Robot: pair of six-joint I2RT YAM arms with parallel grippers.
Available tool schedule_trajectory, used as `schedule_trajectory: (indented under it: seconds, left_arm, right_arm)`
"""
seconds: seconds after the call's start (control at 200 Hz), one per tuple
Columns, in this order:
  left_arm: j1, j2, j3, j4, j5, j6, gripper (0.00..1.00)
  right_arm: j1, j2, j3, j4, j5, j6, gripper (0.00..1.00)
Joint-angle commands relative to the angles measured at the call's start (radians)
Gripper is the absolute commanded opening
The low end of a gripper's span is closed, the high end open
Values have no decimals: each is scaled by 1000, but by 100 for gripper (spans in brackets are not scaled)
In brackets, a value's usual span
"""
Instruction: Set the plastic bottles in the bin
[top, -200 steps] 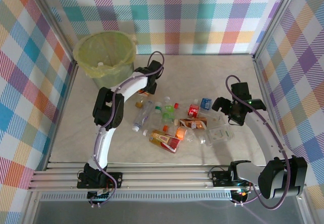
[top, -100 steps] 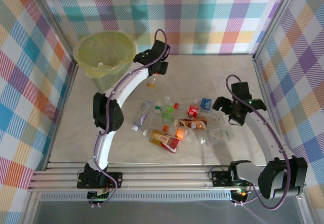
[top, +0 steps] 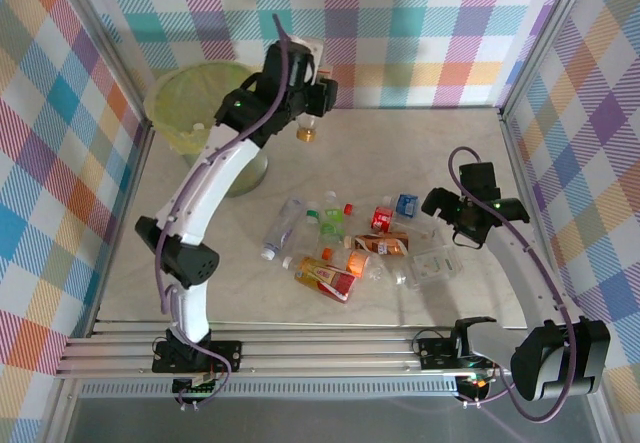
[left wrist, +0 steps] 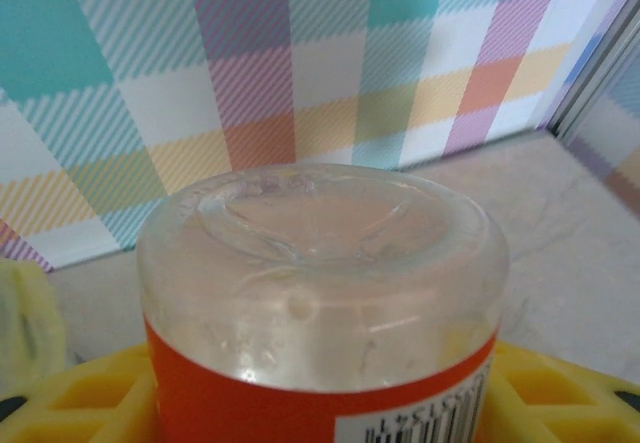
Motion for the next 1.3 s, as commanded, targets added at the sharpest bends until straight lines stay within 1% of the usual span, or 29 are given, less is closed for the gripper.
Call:
schedule_trajectory:
  seconds: [0.0, 0.185, 0.325, 0.46, 0.695, 0.91, 1.085, 1.295]
  left_arm:
    - [-3, -64, 26, 42, -36, 40, 57]
    - [17, -115, 30, 55, -129, 110, 57]
    - [79, -137, 33, 52, -148, 116, 57]
    - [165, -149, 33, 41, -147, 100, 57]
    - [354, -145, 33, 14, -53, 12, 57]
    - [489, -112, 33, -1, 18, -50, 56]
    - [544, -69, 32, -12, 52, -86, 56]
    - [567, -18, 33, -8, 66, -103, 56]
  right_arm:
    - [-5, -14, -12, 8, 11, 11, 100]
    - [-5, -13, -15, 7, 10, 10, 100]
    - [-6, -16, -12, 6, 11, 9, 100]
    - [-5, -15, -10, 1, 12, 9, 100]
    - [-5, -12, -2, -2, 10, 11, 100]
    - [-5, -7, 7, -9, 5, 12, 100]
    - [-6, -6, 10, -11, 4, 14, 100]
    - [-6, -8, 12, -14, 4, 13, 100]
